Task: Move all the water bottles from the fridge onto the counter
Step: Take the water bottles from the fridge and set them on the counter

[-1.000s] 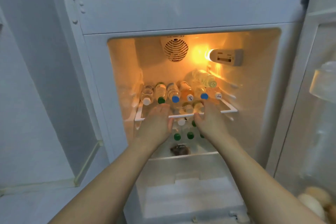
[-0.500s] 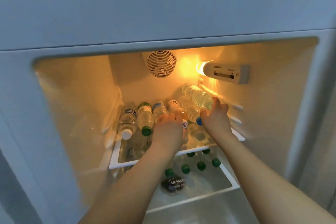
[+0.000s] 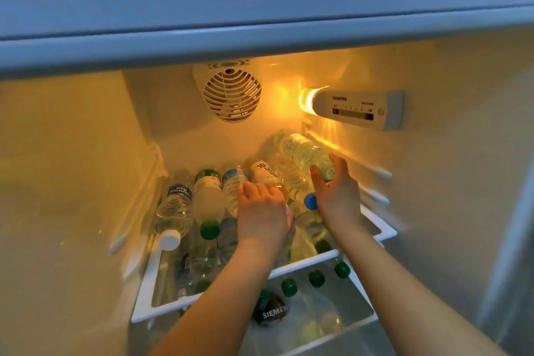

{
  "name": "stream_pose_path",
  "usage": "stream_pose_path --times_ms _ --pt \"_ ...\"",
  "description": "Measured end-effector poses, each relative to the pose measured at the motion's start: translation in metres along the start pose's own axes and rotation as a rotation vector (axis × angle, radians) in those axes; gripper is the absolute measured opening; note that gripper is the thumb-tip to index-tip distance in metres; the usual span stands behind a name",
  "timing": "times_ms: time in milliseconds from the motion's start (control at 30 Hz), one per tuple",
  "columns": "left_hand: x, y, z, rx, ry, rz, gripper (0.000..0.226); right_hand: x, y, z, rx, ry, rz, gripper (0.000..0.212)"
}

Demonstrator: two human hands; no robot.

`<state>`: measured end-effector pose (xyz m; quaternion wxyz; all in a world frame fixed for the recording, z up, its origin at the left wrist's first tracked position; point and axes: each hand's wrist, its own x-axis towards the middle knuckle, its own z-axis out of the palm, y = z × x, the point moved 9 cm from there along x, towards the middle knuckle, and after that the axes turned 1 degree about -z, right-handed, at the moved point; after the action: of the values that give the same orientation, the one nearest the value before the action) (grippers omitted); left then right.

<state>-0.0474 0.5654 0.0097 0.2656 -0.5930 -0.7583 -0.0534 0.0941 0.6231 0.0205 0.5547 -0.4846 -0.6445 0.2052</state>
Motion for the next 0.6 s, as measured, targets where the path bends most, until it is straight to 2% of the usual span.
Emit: stream_pose_path --times_ms 367,600 --pt "-0.003 0.001 -0.003 -0.022 -0.033 0.006 0.053 -0.011 -0.004 -0.007 -0.025 -0.001 0.018 0.040" --pt "-0.041 0.015 -0.036 -0.144 0.000 0.073 0.037 -0.048 -0.014 -0.044 -0.003 0.074 0.003 0.033"
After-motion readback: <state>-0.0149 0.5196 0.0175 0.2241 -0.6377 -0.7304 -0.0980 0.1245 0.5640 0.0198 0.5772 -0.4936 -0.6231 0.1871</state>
